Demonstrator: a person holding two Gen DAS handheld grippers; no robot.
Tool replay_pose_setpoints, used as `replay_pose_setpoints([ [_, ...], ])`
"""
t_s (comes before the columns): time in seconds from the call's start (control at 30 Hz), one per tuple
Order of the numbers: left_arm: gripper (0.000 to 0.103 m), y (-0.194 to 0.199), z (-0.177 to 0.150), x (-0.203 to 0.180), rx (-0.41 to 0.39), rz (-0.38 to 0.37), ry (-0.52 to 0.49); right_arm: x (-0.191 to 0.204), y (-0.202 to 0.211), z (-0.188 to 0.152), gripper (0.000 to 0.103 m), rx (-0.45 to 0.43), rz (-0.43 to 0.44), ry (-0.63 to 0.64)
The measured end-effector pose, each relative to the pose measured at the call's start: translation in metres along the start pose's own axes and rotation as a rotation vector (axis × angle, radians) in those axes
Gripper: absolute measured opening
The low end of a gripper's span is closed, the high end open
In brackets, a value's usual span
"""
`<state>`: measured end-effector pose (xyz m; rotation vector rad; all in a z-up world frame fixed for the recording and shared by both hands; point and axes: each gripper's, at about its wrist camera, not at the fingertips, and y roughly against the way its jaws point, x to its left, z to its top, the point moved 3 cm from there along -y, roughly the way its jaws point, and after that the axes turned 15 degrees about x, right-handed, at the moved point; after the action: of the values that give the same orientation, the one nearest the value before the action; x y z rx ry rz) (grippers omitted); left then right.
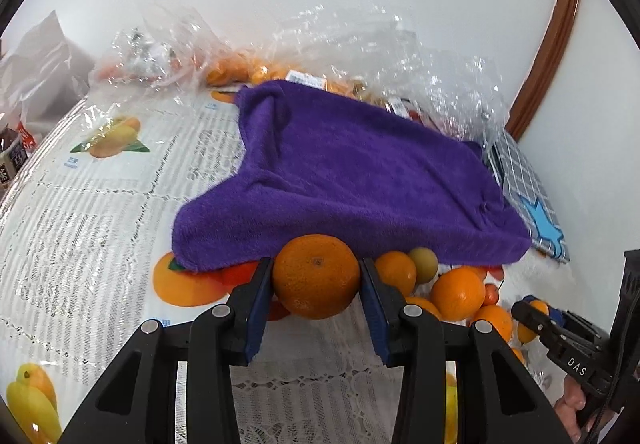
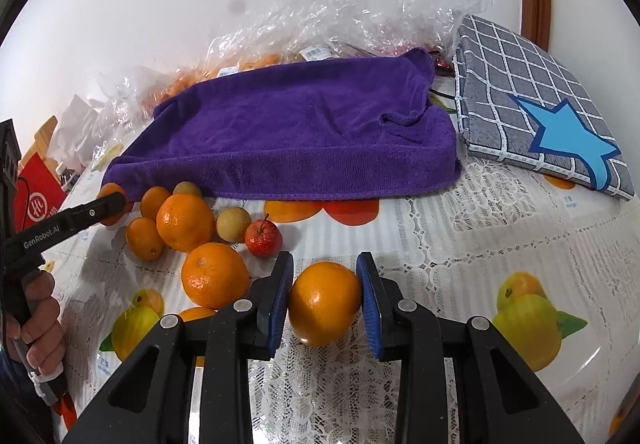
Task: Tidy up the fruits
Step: 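Lift and carry the mandarin with the left gripper while the right carries its orange over the towel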
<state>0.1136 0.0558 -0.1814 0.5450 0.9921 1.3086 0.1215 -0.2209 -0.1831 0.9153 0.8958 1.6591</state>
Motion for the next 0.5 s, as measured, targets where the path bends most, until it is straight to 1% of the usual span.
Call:
replay_pose_setpoints([
  [0.3,0.04,0.007,0.004,0.004,-0.03,-0.016,0.017,-0.007,0.006,0.004,0.033,-0.005,0.007,-0.029],
  [0.43,0.04,0.011,0.01,0.003,-0.039,-0.009,0.018,-0.004,0.019,0.017,0.033,-0.034,0.008,-0.016],
  [0.5,0.04,0.016,0.016,0.001,-0.042,-0.026,0.012,-0.003,0.025,0.025,0.033,-0.053,0.004,-0.006],
])
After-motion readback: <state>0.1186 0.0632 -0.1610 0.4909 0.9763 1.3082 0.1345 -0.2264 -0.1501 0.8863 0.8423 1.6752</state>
